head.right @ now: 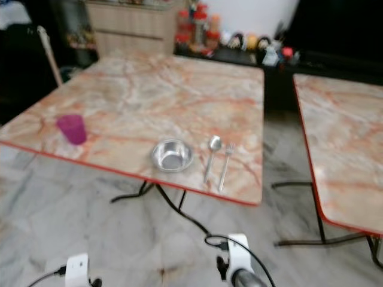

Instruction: Setting the table

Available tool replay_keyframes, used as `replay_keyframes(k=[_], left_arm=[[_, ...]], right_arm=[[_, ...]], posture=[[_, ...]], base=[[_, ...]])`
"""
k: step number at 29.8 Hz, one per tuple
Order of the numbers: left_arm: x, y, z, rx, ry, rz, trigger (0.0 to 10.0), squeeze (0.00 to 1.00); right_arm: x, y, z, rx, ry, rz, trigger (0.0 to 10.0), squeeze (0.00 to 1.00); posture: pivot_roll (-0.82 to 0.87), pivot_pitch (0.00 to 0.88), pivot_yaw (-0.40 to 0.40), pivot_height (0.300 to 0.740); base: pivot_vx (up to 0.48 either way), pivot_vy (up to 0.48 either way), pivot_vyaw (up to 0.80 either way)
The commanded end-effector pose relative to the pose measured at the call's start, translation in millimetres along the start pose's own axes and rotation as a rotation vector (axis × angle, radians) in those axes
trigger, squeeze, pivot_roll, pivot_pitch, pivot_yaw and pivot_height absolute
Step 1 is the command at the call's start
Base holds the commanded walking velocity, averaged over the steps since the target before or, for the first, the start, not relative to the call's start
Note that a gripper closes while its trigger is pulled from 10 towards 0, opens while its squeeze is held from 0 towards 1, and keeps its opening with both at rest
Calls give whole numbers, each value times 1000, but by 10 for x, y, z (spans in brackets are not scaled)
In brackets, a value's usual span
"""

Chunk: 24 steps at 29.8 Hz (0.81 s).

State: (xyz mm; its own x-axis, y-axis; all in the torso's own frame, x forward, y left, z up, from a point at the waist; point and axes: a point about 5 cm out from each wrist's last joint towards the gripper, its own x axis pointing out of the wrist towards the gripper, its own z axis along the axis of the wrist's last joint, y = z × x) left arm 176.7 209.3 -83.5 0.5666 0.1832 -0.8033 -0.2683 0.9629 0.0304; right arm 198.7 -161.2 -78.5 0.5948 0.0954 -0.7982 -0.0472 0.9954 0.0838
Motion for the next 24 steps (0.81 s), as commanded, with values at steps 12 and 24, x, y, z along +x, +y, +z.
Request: replay_keyframes(k=[12,24], left_arm=[[7,-42,34,2,-8,-13,10000,0],[22,-61,171,6,-65,-25,10000,0]], right_arm=[[-16,-64,-39,4,8,-21,10000,0],[-18,-53,-44,10,-3,-20,10000,0]], posture=[[91,0,17,740],[94,0,17,740]], base=[[0,0,-787],[0,0,-398]])
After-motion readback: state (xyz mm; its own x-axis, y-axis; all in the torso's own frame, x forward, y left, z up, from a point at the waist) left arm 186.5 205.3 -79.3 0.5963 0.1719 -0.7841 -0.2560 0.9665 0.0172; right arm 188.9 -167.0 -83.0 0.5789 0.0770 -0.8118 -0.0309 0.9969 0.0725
